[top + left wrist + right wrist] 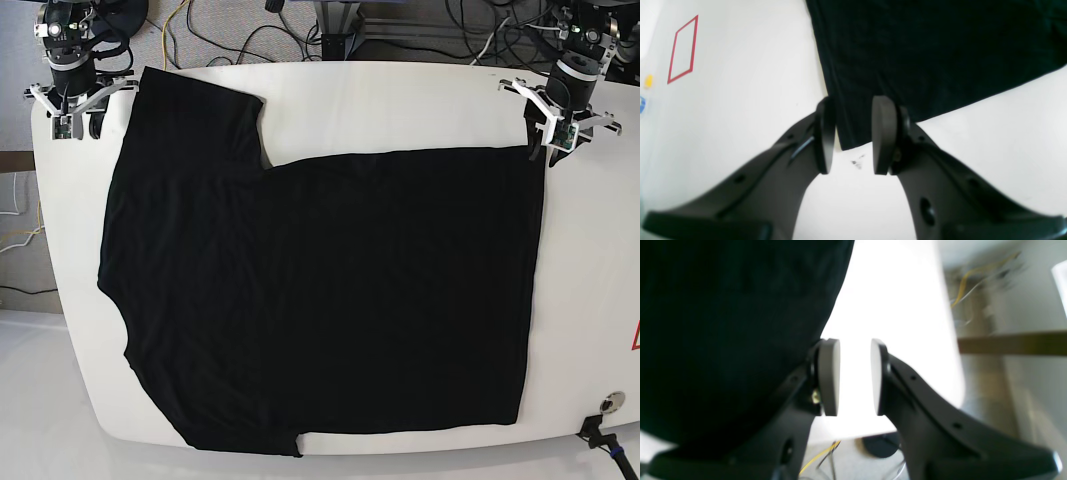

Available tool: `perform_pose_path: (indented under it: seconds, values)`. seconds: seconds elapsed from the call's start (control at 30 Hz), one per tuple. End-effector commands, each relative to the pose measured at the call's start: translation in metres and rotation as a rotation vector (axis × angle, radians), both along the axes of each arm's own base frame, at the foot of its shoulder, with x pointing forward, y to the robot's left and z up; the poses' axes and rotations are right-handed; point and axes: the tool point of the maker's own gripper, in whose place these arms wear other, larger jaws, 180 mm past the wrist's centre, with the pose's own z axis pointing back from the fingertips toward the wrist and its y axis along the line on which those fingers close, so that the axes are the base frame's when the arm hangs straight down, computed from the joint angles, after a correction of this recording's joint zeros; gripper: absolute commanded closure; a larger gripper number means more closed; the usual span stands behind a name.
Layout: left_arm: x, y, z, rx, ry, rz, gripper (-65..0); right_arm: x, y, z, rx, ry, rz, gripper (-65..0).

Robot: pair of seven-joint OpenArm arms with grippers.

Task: Fold the T-shirt properly
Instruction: 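Lower both grippers to the shoulder corners of the black T-shirt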

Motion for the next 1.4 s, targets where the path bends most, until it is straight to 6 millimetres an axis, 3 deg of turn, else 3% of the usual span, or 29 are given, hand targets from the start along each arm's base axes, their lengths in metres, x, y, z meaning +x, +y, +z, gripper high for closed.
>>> perform_pose_path:
  seconds: [0.0,0.37,0.5,0.67,0.83,1.2,1.37]
  values:
    - [0.004,-0.001,0.009,0.0,-0.035,-0.011,-18.2,0.008,0.0,0.012,0.001,-0.036,0.016,-16.0]
    - [0.01,-0.004,0.017,-0.006,-0.072,-0.021,-4.1,-0.007,0.0,-0.004,0.045,0.098,0.01,-16.9]
    - [0.018,-0.003,0.02,-0.005,-0.09,-0.016,-8.7,0.0,0.017,-0.006,0.077,0.092,0.11,-19.8]
    - [0.013,-0.012,0.002,-0.011,-0.02,-0.026,-18.8,-0.003,0.018,-0.011,0.077,0.12,0.135,-23.9]
    - [0.012,-0.019,-0.003,-0.014,-0.005,-0.041,-21.1,-0.006,0.016,-0.016,0.083,0.136,0.139,-23.2]
    - [0.016,0.001,0.012,0.014,-0.075,0.013,-31.3,-0.007,0.014,-0.021,0.087,0.147,0.128,-22.5]
    - [0.022,0.016,0.015,0.028,-0.066,0.009,-28.8,-0.007,0.014,-0.021,0.085,0.151,0.124,-22.5]
